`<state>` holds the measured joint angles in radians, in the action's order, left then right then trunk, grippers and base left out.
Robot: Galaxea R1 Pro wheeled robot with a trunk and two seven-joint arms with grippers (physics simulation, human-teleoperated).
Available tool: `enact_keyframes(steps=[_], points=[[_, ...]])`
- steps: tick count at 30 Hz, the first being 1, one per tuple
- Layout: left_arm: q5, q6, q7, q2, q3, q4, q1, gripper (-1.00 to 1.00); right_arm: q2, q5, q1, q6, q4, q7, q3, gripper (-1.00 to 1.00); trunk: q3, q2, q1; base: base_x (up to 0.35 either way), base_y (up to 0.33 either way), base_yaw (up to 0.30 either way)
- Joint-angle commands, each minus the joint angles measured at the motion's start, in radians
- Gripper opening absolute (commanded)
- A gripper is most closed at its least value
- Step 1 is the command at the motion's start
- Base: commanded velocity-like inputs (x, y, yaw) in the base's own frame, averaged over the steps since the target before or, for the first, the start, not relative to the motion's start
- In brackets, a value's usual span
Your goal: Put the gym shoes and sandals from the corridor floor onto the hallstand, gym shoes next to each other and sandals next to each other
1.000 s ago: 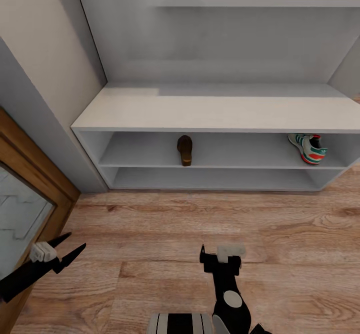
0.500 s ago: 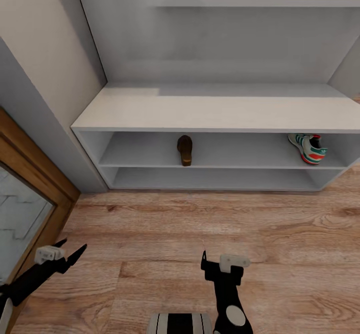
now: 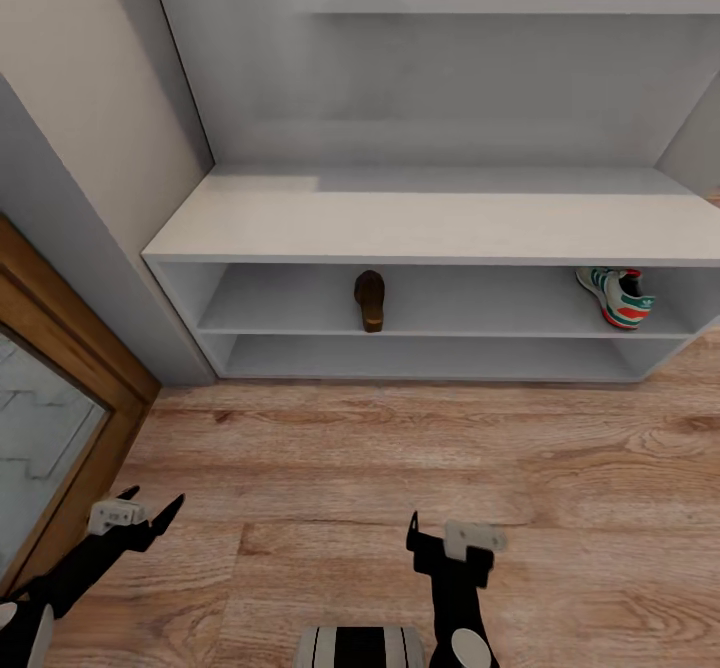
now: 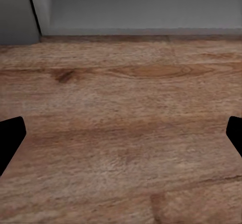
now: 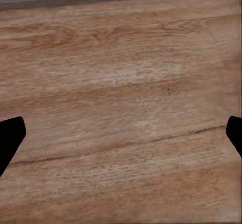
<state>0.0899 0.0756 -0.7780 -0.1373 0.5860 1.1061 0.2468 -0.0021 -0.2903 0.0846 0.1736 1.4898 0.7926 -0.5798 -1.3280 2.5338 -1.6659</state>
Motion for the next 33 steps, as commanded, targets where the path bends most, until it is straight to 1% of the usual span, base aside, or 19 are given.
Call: enact_keyframes(steps=[1, 2, 3, 4, 6, 7, 8, 9, 10, 11, 12, 13, 15, 18, 19, 21, 29, 33], points=[[0.026, 0.012, 0.004, 0.01, 0.002, -0.001, 0.0, 1.0, 0.001, -0.002, -0.001, -0.003, 0.0, 0.016, -0.003, 1.0, -0.001, 0.0, 0.0, 0.0, 0.0, 0.0], [0.026, 0.012, 0.004, 0.01, 0.002, -0.001, 0.0, 1.0, 0.001, -0.002, -0.001, -0.003, 0.0, 0.016, -0.003, 1.0, -0.001, 0.0, 0.0, 0.0, 0.0, 0.0], [0.045, 0.016, 0.013, 0.019, 0.002, -0.002, 0.0, 1.0, 0.001, -0.002, -0.003, -0.015, -0.001, 0.025, -0.004, 1.0, -0.001, 0.0, 0.0, 0.0, 0.0, 0.0], [0.045, 0.016, 0.013, 0.019, 0.002, -0.002, 0.0, 1.0, 0.001, -0.002, -0.003, -0.015, -0.001, 0.025, -0.004, 1.0, -0.001, 0.0, 0.0, 0.0, 0.0, 0.0], [0.087, 0.021, 0.036, 0.04, 0.003, -0.004, 0.0, 1.0, 0.003, -0.002, -0.006, -0.036, -0.002, 0.044, -0.006, 1.0, -0.001, 0.0, 0.0, 0.0, 0.0, 0.0], [0.087, 0.021, 0.036, 0.04, 0.003, -0.004, 0.0, 1.0, 0.003, -0.002, -0.006, -0.036, -0.002, 0.044, -0.006, 1.0, -0.001, 0.0, 0.0, 0.0, 0.0, 0.0], [0.106, 0.023, 0.046, 0.052, 0.003, -0.005, 0.0, 1.0, 0.004, -0.002, -0.007, -0.044, -0.003, 0.054, -0.008, 1.0, -0.001, 0.0, 0.0, 0.0, 0.0, 0.0], [0.106, 0.023, 0.046, 0.052, 0.003, -0.005, 0.0, 1.0, 0.004, -0.002, -0.007, -0.044, -0.003, 0.054, -0.008, 1.0, -0.001, 0.0, 0.0, 0.0, 0.0, 0.0], [0.123, 0.024, 0.053, 0.062, 0.004, -0.005, 0.0, 1.0, 0.004, -0.002, -0.008, -0.05, -0.003, 0.067, -0.009, 1.0, -0.001, 0.0, 0.0, 0.0, 0.0, 0.0], [0.123, 0.024, 0.053, 0.062, 0.004, -0.005, 0.0, 1.0, 0.004, -0.002, -0.008, -0.05, -0.003, 0.067, -0.009, 1.0, -0.001, 0.0, 0.0, 0.0, 0.0, 0.0], [0.137, 0.025, 0.059, 0.071, 0.004, -0.005, -0.001, 1.0, 0.006, -0.002, -0.008, -0.056, -0.004, 0.082, -0.01, 1.0, -0.001, 0.0, 0.0, 0.0, 0.0, 0.0], [0.137, 0.025, 0.059, 0.071, 0.004, -0.005, -0.001, 1.0, 0.006, -0.002, -0.008, -0.056, -0.004, 0.082, -0.01, 1.0, -0.001, 0.0, 0.0, 0.0, 0.0, 0.0], [0.155, 0.026, 0.061, 0.084, 0.005, -0.006, -0.004, 1.0, 0.007, -0.003, -0.009, -0.064, -0.004, 0.116, -0.015, 1.0, -0.001, 0.0, 0.0, 0.0, 0.0, 0.0], [0.161, 0.027, 0.058, 0.088, 0.005, -0.006, -0.006, 1.0, 0.007, -0.002, -0.01, -0.067, -0.004, 0.133, -0.02, 1.0, -0.001, 0.0, 0.0, 0.0, 0.0, 0.0], [0.173, 0.035, 0.043, 0.098, 0.005, -0.007, -0.013, 1.0, 0.005, -0.002, -0.01, -0.074, -0.004, 0.172, -0.045, 1.0, -0.001, 0.0, 0.0, 0.0, 0.0, -0.067], [0.177, 0.038, 0.036, 0.102, 0.006, -0.007, -0.015, 1.0, 0.002, -0.002, -0.01, -0.078, -0.005, 0.188, -0.058, 1.0, -0.001, 0.0, 0.0, 0.0, 0.0, -0.124], [0.18, 0.062, 0.035, 0.107, 0.008, -0.023, -0.018, 1.0, -0.003, -0.004, -0.011, -0.083, -0.005, 0.205, -0.072, 1.0, -0.001, 0.0, 0.0, 0.0, 0.0, -0.192], [0.185, 0.097, 0.036, 0.11, 0.006, -0.04, -0.019, 1.0, -0.004, -0.005, -0.012, -0.099, -0.006, 0.211, -0.076, 1.0, -0.001, 0.0, 0.0, 0.0, 0.0, -0.245]])
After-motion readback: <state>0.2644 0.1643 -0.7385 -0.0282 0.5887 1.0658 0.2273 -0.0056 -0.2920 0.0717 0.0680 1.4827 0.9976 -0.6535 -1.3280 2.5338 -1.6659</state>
